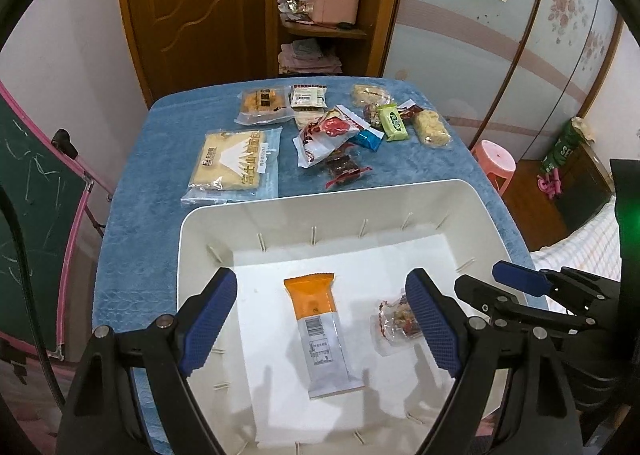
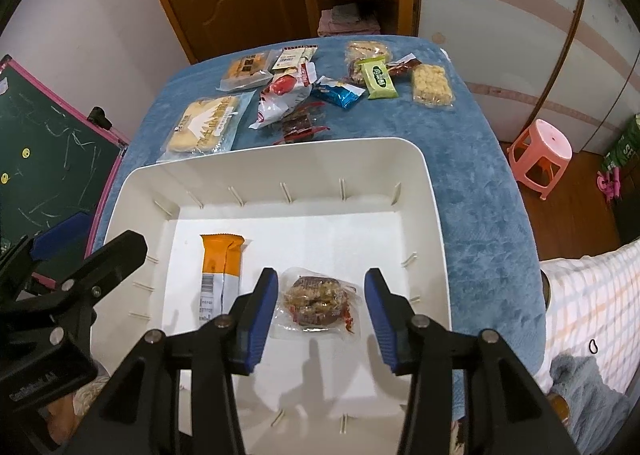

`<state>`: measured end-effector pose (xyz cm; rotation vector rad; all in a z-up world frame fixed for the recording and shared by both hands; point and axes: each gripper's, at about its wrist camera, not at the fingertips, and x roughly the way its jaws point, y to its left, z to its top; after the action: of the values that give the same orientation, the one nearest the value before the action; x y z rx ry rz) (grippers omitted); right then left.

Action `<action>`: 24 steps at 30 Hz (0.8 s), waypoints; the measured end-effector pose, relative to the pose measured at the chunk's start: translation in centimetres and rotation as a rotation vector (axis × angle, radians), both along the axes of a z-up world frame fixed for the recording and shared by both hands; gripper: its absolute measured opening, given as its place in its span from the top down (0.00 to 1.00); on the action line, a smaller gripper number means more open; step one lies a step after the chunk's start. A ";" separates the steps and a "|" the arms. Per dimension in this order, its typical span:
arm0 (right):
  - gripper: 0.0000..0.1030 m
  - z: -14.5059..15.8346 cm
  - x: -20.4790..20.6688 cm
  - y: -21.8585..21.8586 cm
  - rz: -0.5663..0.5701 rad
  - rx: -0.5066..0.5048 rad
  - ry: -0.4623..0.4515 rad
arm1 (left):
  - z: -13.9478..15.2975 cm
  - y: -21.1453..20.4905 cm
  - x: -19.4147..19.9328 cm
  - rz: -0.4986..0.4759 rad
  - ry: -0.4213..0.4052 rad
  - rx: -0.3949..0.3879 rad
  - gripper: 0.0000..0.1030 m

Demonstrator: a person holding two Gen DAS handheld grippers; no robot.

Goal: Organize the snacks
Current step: 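Grasp the large bread bag with the left tool while the right tool grasps the red-white chip bag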

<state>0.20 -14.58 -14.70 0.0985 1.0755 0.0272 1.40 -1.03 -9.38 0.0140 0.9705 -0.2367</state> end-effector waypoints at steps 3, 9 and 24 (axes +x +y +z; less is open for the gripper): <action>0.56 0.0 0.0 0.0 0.000 0.000 0.000 | -0.1 0.0 0.0 0.003 0.005 0.001 0.17; 0.56 -0.1 0.1 0.0 -0.002 0.001 0.001 | -0.3 0.0 0.2 0.007 0.017 0.006 0.17; 0.56 1.5 3.1 -1.5 -0.039 0.024 -0.030 | 1.2 2.8 3.8 0.082 0.029 -0.057 0.17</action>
<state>3.28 -16.07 -13.23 0.1398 1.0436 0.0065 5.22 1.80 -8.20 -0.0809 0.9905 -0.1897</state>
